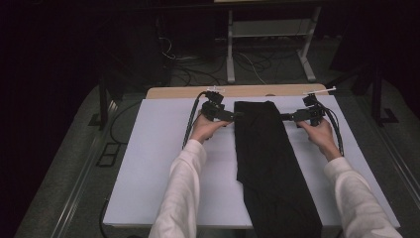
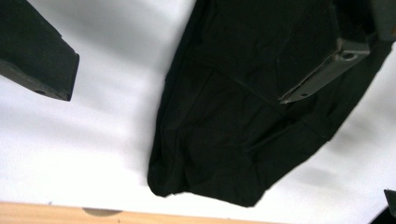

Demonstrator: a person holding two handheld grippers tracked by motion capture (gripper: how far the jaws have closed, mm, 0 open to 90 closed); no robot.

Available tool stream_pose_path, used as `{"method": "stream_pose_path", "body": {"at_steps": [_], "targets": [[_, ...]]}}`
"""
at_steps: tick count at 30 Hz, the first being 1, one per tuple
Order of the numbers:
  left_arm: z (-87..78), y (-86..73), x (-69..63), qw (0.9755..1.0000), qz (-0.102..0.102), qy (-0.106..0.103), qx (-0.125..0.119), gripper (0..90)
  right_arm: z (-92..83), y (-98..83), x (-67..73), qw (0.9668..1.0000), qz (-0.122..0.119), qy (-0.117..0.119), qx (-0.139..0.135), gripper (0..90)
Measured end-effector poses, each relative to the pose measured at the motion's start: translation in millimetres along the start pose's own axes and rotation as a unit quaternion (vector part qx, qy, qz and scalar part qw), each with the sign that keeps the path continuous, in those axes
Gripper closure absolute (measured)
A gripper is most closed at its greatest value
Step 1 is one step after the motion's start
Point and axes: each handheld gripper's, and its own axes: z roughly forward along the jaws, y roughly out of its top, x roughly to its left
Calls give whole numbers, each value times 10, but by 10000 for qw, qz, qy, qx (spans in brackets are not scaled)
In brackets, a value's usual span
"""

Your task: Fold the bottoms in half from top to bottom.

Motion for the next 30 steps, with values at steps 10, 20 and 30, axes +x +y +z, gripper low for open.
{"method": "stream_pose_path", "body": {"at_steps": [10,20,30], "targets": [[167,-102,118,9996,-233,74,138,0,75,-13,-27,10000,53,1,80,52],[296,-204,160,9986,-441,46,295,46,138,-41,-58,9997,166,123,132,144],[351,-279,208,9968,-742,-85,300,160,200,-62,-68,9984,205,446,276,323]]}}
